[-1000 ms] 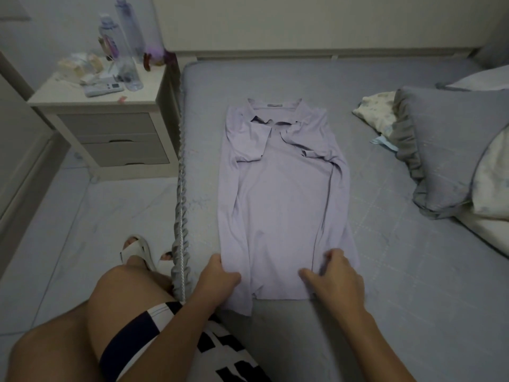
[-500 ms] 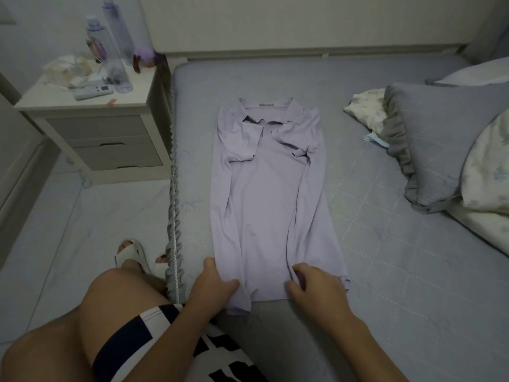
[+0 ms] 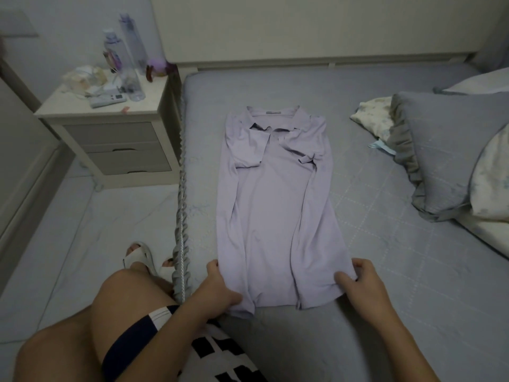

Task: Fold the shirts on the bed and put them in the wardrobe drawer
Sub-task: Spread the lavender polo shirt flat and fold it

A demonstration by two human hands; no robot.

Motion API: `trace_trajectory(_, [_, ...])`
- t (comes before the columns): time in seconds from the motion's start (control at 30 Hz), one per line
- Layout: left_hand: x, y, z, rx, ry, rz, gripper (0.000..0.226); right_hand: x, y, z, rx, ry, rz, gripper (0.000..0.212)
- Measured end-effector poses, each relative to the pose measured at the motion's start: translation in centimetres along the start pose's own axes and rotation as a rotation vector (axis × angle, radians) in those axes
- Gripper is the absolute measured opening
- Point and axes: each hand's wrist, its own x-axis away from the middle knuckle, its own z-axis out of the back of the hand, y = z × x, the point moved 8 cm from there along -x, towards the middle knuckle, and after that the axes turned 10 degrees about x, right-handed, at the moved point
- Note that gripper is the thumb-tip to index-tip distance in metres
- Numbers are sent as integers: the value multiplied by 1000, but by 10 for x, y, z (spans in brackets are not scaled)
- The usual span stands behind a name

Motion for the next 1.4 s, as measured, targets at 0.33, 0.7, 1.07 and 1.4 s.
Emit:
trace_trajectory(0.33, [7,19,23,50,-3,-38,41,9,-8,-7,-12,-348,201,23])
trace_trajectory(0.7, [9,27,-15,-792,-263,-428,64,1,-6,3,6,-342,408,64])
trace_trajectory(1.07, [10,83,55,-89,76,-649,14,-17,-39,46,8,128,662,15])
trace_trajectory(1.4, [-126,173,122,307,302,-413,3,-170,-161,60,-294,214,472,15])
